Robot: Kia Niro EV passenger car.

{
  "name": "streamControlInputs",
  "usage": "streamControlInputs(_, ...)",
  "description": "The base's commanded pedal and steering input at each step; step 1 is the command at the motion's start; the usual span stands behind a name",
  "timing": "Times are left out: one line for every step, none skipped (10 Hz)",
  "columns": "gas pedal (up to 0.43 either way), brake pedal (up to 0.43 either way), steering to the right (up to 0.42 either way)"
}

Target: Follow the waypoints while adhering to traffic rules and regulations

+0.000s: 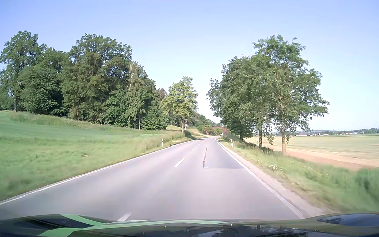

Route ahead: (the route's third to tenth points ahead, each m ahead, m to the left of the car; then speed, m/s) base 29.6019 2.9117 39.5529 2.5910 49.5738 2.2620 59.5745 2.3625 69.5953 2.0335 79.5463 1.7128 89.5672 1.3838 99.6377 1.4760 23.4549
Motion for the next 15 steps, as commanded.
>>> streamControlInputs(0.118,0.0,0.003)
streamControlInputs(0.138,0.0,0.003)
streamControlInputs(0.15,0.0,0.004)
streamControlInputs(0.157,0.0,0.004)
streamControlInputs(0.169,0.0,0.004)
streamControlInputs(0.189,0.0,0.003)
streamControlInputs(0.189,0.0,0.003)
streamControlInputs(0.189,0.0,0.004)
streamControlInputs(0.189,0.0,0.003)
streamControlInputs(0.15,0.0,0.003)
streamControlInputs(0.098,0.0,0.004)
streamControlInputs(0.087,0.0,0.001)
streamControlInputs(0.098,0.0,0.0)
streamControlInputs(0.098,0.0,0.0)
streamControlInputs(0.11,0.0,-0.001)
